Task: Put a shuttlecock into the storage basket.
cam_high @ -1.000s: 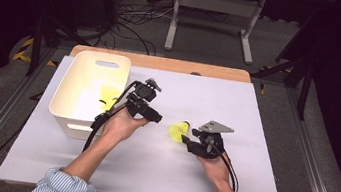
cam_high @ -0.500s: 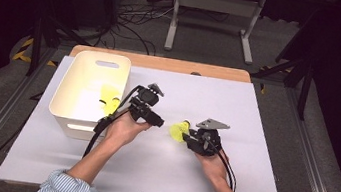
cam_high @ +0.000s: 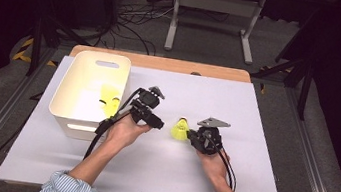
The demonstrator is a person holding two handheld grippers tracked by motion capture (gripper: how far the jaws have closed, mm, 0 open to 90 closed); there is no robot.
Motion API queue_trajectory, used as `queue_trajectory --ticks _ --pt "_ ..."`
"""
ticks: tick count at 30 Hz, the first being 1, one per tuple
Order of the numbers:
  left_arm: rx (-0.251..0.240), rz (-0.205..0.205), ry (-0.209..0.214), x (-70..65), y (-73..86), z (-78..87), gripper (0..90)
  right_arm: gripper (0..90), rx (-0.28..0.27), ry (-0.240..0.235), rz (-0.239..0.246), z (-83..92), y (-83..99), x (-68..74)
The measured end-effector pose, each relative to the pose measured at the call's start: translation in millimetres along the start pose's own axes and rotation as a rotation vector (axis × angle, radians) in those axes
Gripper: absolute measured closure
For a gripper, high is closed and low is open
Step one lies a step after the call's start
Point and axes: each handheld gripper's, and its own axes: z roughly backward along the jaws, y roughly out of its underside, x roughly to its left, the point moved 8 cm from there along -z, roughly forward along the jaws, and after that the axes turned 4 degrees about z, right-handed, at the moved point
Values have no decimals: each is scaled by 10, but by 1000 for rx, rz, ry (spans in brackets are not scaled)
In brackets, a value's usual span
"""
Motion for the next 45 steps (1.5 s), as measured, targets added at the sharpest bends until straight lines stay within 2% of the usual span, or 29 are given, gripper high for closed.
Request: queue_trajectory --ticks 4,13,23,38,45 --pt "7 -9 -5 3 10 -18 361 884 4 0 -17 -9 1 -19" --pt "10 -11 -1 -2 25 -30 361 897 1 -9 -15 -1 -44 7" --pt "3 -13 9 -19 56 -18 364 899 -6 -21 20 15 -177 98" --pt "18 -23 37 -50 121 -70 388 900 6 -38 66 -46 -351 281" --pt "28 -15 39 -35 143 -111 416 900 10 -51 80 -59 -406 359"
